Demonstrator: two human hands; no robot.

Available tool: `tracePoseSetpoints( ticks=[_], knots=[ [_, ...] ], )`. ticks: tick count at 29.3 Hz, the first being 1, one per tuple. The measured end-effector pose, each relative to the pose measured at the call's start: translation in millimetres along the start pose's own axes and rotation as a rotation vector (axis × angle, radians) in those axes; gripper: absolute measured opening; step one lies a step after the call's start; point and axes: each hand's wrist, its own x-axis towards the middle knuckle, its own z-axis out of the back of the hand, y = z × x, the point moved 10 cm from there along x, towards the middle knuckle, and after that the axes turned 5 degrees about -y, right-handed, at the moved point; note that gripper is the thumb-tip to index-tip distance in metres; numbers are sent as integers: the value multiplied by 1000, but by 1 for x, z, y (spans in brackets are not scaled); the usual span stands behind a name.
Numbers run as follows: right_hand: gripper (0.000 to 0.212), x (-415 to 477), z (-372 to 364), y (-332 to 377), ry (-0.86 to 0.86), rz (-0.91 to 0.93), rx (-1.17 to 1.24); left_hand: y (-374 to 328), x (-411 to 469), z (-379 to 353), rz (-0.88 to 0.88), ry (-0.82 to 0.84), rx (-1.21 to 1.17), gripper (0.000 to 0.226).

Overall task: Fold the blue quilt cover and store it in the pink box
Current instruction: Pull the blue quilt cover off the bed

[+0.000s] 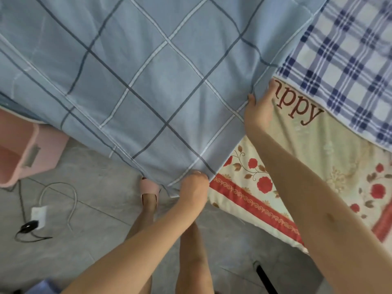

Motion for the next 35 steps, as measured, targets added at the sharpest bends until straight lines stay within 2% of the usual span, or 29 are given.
tracePoseSetpoints(
  ticks=[3,6,9,14,21,24,26,29,31,32,33,35],
  knots=[
    [71,-2,30,4,-37,221,-201,-43,-11,-9,-51,-36,-69,47],
    [76,9,49,-28,56,310,-541,-90,-27,-18,-88,82,-79,41],
    [64,22,90,-65,65,282,-731,-138,-41,-51,-63,224,-153,37],
    [63,20,149,-125,78,193,-854,-211,-75,-91,-149,390,-107,25],
    [63,13,202,-191,61,109,-868,-279,-106,-121,-407,383,-75,37],
    [67,15,204,-213,98,25,-900,-282,-116,-123,-596,373,-61,35],
    [77,5,199,-226,98,-50,-1005,-260,-119,-126,-637,432,-102,31],
    [70,-33,191,-217,13,-47,-830,-192,-110,-112,-453,455,-361,32],
    [63,-71,170,-201,-42,81,-697,-128,-90,-86,-236,283,-570,29],
    [61,-93,156,-200,-41,124,-643,-89,-80,-70,-120,162,-589,29],
    [61,-115,142,-204,-30,137,-602,-44,-68,-57,25,68,-570,31],
    [62,-163,113,-226,-5,35,-535,53,-50,-36,371,-65,-546,43]
  ],
)
